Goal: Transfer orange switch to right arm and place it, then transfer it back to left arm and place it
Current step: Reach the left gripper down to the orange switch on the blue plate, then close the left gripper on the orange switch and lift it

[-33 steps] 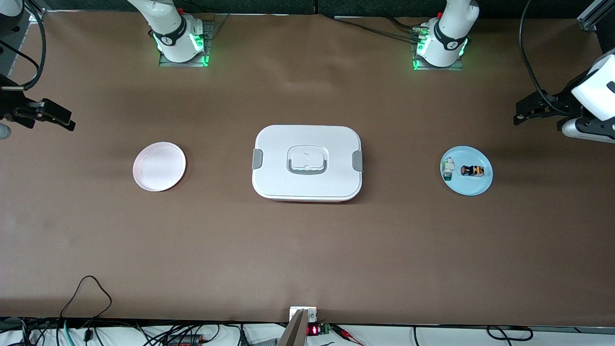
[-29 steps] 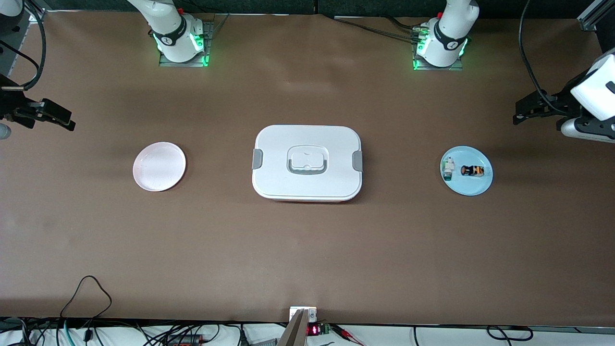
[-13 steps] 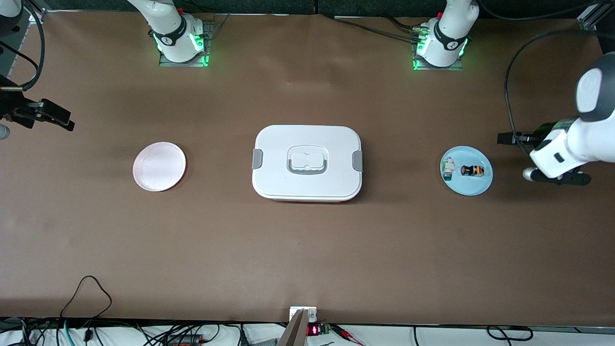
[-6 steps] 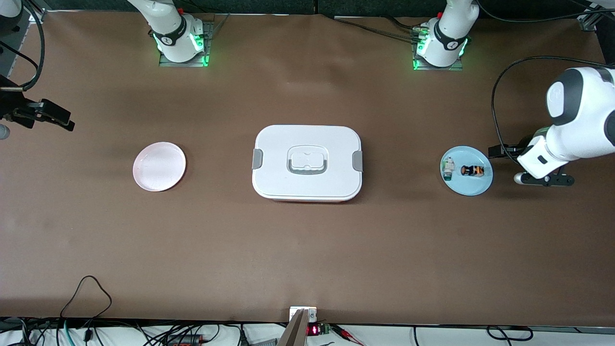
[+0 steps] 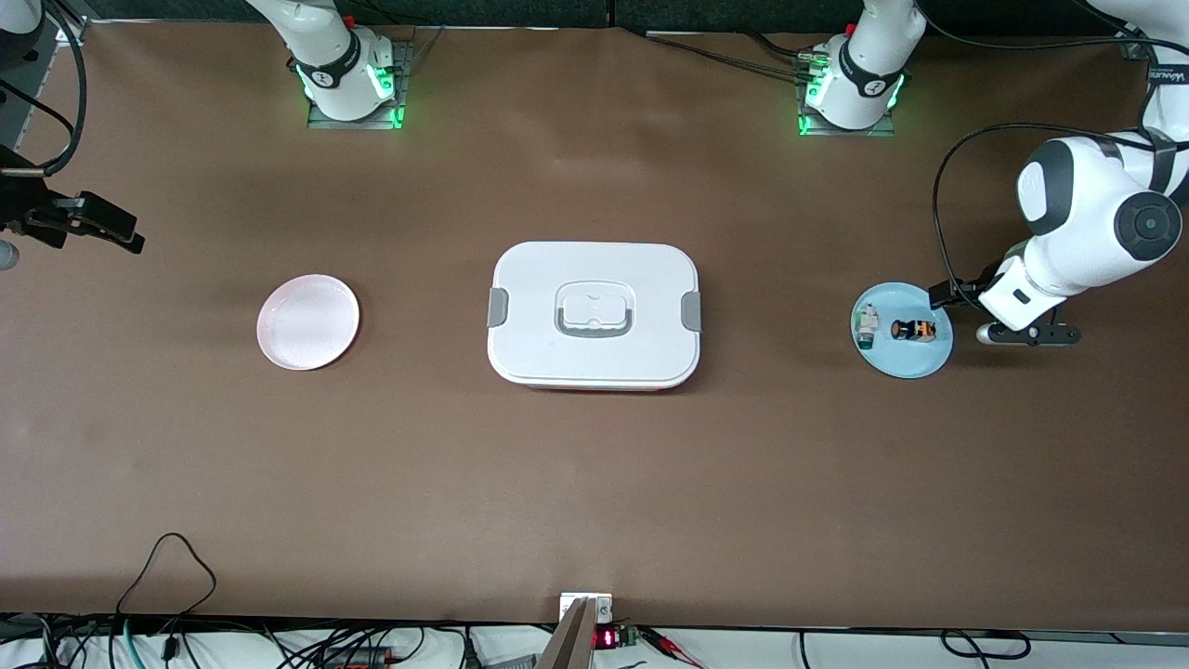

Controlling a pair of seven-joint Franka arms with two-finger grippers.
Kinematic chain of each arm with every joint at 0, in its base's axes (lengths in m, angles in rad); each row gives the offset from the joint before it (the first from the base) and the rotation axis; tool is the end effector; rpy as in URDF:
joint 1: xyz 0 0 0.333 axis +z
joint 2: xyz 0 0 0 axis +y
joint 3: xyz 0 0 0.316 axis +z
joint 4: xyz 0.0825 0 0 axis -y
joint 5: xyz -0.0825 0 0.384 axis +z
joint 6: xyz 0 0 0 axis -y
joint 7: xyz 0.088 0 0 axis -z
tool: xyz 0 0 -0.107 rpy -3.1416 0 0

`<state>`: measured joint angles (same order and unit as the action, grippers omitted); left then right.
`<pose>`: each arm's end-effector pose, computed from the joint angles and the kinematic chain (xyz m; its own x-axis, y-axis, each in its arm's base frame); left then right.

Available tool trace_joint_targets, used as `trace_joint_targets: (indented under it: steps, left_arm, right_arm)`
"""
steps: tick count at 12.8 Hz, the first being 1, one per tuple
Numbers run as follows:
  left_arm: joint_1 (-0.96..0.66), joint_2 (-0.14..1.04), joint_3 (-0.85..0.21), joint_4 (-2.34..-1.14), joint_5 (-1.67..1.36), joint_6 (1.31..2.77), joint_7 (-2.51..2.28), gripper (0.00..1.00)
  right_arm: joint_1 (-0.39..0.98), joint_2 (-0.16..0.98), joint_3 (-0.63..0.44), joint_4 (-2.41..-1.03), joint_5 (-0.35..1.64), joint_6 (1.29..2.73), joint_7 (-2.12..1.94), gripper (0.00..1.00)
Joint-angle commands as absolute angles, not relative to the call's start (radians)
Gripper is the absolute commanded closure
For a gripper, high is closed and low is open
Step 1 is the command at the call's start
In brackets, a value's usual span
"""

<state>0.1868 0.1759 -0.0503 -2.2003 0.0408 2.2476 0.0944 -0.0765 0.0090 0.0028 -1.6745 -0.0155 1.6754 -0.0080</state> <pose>0.5305 0.0741 0.2927 0.9915 0.0151 -0.1294 0.0142 -0.9999 -0.0073 0.5617 -0.0430 0.5793 0.9979 -0.0640 -0.0082 -0.0639 -0.9978 0.0153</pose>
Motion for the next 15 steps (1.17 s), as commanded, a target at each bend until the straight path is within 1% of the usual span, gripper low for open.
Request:
trace_joint_targets:
  steps: [1,3,6,8,10,13,15]
  left_arm:
    - [0.199,0.225,-0.061,-2.200,0.020,2.296,0.104,0.00]
    - [0.201,0.268,-0.063,-2.203,0.018,2.356,0.104,0.00]
    - [0.199,0.320,-0.067,-2.203,-0.037,2.381,0.104,0.00]
    - [0.199,0.344,-0.067,-2.212,-0.037,2.437,0.109,0.00]
    - [0.199,0.363,-0.067,-2.210,-0.037,2.448,0.118,0.00]
    - [0.195,0.405,-0.069,-2.212,-0.037,2.505,0.118,0.00]
    - [0.195,0.405,-0.072,-2.212,-0.037,2.508,0.118,0.00]
  right_arm:
    - [-0.086,0.014,0.012,-1.661,-0.015,1.660,0.006,0.00]
    - [-0.086,0.014,0.012,-1.661,-0.015,1.661,0.008,0.00]
    - [-0.086,0.014,0.012,-1.661,-0.015,1.661,0.002,0.00]
    - [-0.086,0.014,0.012,-1.661,-0.014,1.660,-0.002,0.00]
    - [-0.086,0.015,0.012,-1.661,-0.014,1.660,-0.003,0.00]
    - [-0.087,0.015,0.012,-1.660,-0.014,1.637,0.009,0.00]
    - [-0.084,0.014,0.012,-1.660,-0.014,1.637,0.009,0.00]
